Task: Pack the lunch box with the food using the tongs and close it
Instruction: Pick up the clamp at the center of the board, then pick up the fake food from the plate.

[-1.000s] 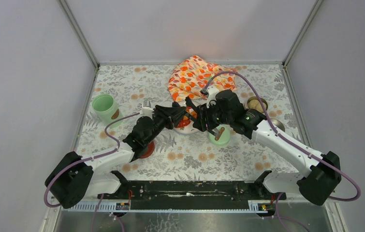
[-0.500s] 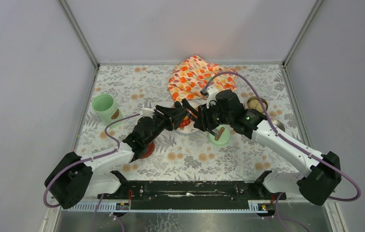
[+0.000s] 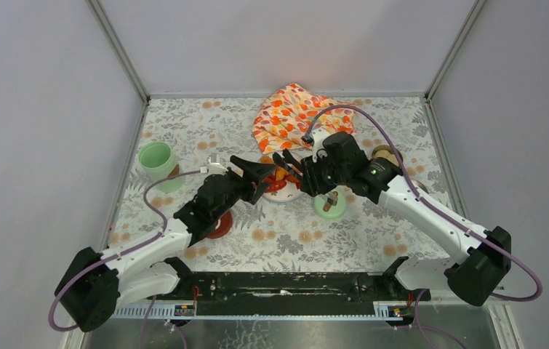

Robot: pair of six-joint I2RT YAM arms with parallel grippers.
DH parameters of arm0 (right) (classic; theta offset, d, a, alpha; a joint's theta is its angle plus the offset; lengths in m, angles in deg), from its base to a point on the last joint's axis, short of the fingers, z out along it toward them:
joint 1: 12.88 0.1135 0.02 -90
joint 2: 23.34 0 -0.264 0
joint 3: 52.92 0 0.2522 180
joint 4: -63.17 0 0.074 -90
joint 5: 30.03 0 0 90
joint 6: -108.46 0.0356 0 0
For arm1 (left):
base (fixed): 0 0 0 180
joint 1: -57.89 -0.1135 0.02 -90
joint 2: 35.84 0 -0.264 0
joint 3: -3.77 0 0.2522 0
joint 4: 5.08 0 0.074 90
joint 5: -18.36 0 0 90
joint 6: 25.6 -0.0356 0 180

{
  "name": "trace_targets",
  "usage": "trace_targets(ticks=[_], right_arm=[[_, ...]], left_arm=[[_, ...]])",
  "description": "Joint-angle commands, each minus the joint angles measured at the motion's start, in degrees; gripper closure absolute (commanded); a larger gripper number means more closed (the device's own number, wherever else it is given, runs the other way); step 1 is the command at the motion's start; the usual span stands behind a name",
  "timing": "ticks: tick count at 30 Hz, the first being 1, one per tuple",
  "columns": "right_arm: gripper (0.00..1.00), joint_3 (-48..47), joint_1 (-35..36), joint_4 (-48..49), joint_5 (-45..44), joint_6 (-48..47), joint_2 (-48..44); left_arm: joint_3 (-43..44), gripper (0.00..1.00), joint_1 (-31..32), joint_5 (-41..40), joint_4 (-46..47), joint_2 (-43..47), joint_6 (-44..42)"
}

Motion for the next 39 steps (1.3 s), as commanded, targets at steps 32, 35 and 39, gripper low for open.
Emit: trace_targets(ticks=[32, 35, 39], right_arm=[[0.50, -21.0, -7.8, -17.1, -7.1, 4.7, 28.4], [0.50, -23.0, -7.8, -17.7, -6.9, 5.0, 30.7], [0.50, -26.1, -7.8, -18.1, -5.4, 4.9, 33.4]], left_arm=[[31.4, 0.02, -2.5, -25.4, -49.0, 9.3, -74.2], [30.7, 0.02, -3.0, -25.1, -48.9, 9.6, -74.6], [30.4, 0.02, -5.2, -23.2, -48.6, 10.3, -74.4]])
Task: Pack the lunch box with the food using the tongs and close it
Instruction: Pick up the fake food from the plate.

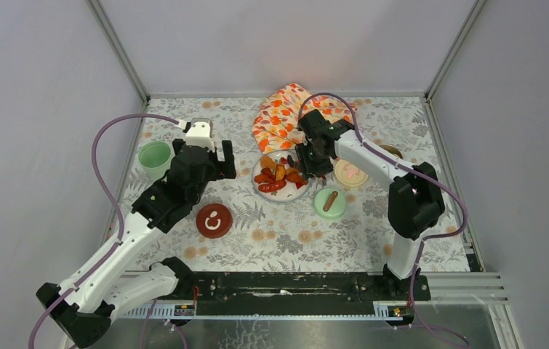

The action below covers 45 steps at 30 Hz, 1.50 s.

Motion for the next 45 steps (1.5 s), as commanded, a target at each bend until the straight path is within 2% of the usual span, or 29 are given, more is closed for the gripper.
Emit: trace_targets(ticks=[1, 7, 15, 30, 34, 45], right_arm=[[0.50, -5.6, -0.2, -1.4, 2.5, 0.7, 1.8], [0.50, -9.8, -0.2, -3.4, 3.4, 0.2, 3.9], [0.47, -6.9, -0.2, -5.7, -0.7, 2.3, 0.9], [0.46, -4.9, -0.7, -4.6, 5.5, 8.7, 3.3], [0.48, -5.3, -0.7, -3.9, 8.8, 9.2, 3.3], [0.53, -6.5, -1.3, -3.3, 10.9, 9.9, 5.7]], left_arm=[[-0.5, 0.02, -2.7, 0.4, 2.6, 1.8, -1.7], [-0.7, 0.02, -5.6, 2.8, 2.7, 2.3, -1.1], [-1.0, 0.02, -8.9, 6.1, 3.0, 2.4, 0.0], [-1.5, 0.02, -10.7, 8.2, 3.2, 4.3, 0.7], [-1.6, 0.02, -10.9, 8.5, 3.4, 4.6, 0.7], [-1.7, 0.02, -11.3, 9.3, 3.6, 5.0, 1.0]])
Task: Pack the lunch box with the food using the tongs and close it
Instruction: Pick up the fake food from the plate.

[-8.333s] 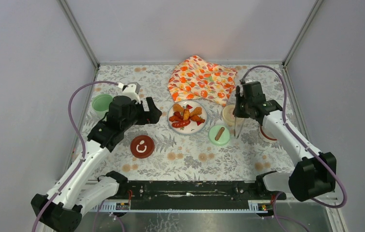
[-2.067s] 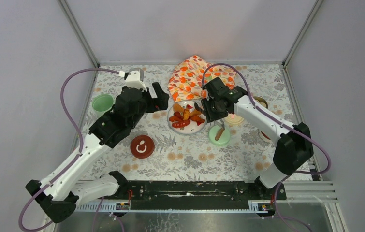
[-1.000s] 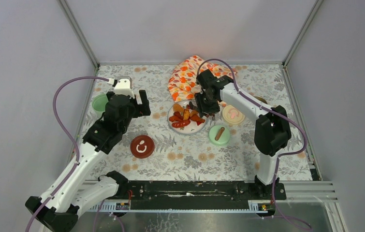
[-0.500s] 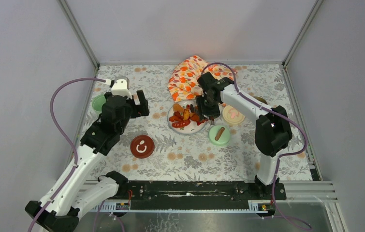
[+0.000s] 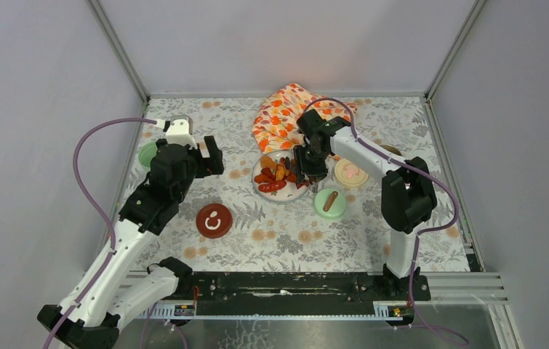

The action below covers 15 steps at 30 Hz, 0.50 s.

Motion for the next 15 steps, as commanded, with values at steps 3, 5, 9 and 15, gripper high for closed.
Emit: trace_targets(ticks=[3, 5, 9, 15], right_arm=[[0.55, -3.3, -1.4, 1.3, 2.3, 1.0, 1.5], [0.55, -4.6, -1.6, 0.8, 2.2, 0.6, 2.3], [0.64, -6.6, -1.9, -0.1, 2.1, -0.2, 3.2], [0.80, -7.4, -2.0, -1.4, 2.4, -1.4, 1.1]], left_arm=[[-0.6, 0.02, -0.7, 1.0, 3.1, 0.9, 0.3], [-0.7, 0.02, -0.8, 1.0, 3.1, 1.0, 0.3], [-0.7, 0.02, -0.9, 1.1, 3.1, 1.2, 0.4], [-0.8, 0.02, -1.1, 1.2, 3.1, 1.3, 0.5]])
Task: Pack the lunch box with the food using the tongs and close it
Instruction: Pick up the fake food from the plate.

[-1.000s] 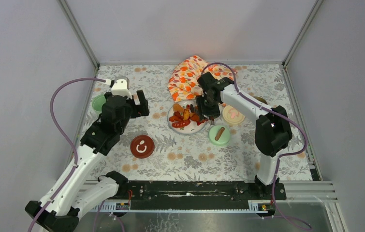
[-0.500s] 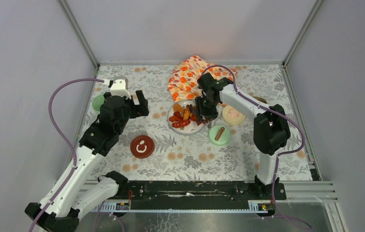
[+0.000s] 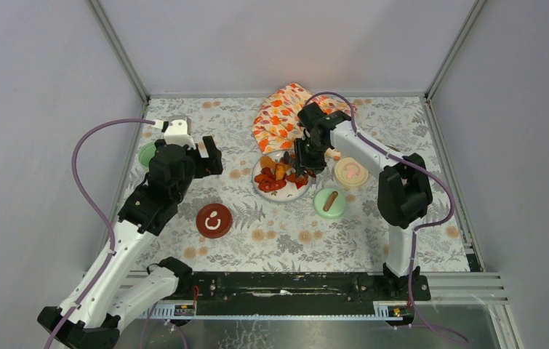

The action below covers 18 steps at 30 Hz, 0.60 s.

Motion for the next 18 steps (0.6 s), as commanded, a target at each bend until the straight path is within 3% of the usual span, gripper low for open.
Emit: trace_targets(ticks=[1, 7, 18], right_arm=[[0.81, -2.7, -0.4, -1.5, 1.0, -1.5, -2.9], [0.89, -1.9, -0.4, -2.4, 1.6, -2.9, -5.2], [0.91, -4.1, -0.4, -8.2, -2.6, -9.4, -5.1]], left_arm=[[-0.5, 0.02, -0.5, 0.5, 3.0, 0.8, 0.5], [-0.5, 0.02, -0.8, 0.6, 3.1, 0.8, 0.6], [-0.7, 0.02, -0.9, 1.0, 3.2, 0.9, 0.6]])
